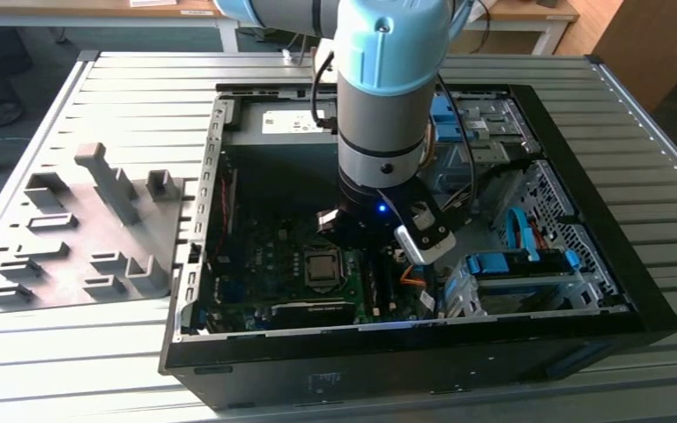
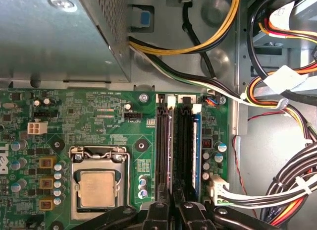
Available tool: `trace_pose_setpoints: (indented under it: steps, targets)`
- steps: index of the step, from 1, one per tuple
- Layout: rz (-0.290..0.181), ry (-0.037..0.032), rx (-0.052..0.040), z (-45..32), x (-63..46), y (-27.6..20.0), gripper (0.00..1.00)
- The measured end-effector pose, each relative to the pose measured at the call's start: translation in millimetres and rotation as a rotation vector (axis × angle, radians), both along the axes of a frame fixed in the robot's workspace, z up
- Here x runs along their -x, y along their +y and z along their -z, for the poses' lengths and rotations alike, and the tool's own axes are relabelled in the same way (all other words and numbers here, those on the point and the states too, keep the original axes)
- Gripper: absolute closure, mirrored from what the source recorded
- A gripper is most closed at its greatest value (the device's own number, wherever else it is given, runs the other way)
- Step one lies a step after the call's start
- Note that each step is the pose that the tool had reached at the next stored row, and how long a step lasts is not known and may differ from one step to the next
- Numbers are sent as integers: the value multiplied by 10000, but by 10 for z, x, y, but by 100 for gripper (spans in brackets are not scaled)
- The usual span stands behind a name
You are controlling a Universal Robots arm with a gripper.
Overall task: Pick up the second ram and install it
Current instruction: 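Insert the second ram into the second slot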
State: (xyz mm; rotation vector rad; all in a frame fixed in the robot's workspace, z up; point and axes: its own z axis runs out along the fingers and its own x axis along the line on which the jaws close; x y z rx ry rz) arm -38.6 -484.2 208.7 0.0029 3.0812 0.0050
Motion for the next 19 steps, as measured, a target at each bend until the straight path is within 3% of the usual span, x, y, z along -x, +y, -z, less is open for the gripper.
trace_pose_setpoints:
  steps: [19]
  targets:
    - [0,2,8,58,1,0,86]
